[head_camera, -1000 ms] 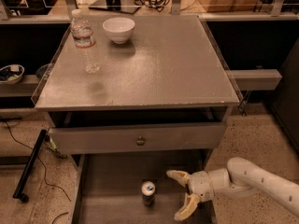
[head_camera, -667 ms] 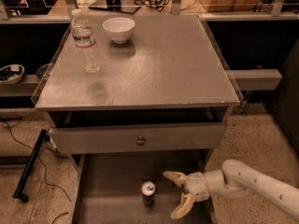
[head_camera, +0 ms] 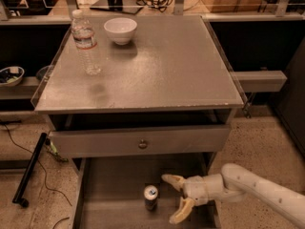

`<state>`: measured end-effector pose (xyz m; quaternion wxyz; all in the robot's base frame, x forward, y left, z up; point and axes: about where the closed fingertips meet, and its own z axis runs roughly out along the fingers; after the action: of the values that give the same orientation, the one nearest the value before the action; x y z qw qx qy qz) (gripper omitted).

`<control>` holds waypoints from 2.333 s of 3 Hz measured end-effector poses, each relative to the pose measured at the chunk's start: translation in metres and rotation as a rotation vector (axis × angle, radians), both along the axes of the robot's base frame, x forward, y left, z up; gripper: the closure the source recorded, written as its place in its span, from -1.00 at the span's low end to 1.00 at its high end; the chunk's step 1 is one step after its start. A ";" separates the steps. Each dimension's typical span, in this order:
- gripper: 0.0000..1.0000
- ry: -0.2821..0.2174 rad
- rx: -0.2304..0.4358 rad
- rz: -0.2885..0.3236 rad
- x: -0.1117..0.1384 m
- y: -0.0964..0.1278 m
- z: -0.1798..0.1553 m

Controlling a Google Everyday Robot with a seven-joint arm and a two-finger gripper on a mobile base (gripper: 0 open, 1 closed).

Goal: Pick redbull can from middle drawer and place on counter

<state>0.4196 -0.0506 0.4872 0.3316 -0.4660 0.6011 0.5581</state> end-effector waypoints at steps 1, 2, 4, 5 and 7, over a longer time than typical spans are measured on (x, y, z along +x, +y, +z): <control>-1.00 -0.022 0.033 0.017 0.005 0.016 0.002; -1.00 -0.061 0.042 0.034 0.010 0.024 0.019; -1.00 -0.052 0.065 0.037 0.006 0.032 0.013; -1.00 -0.053 0.065 0.037 0.006 0.032 0.013; -1.00 -0.101 0.074 0.031 0.000 0.028 0.025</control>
Offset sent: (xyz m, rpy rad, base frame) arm 0.0189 0.0298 0.0434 0.0457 -0.1159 0.0451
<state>0.4192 -0.0222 0.5120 0.3698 -0.4904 0.5550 0.5610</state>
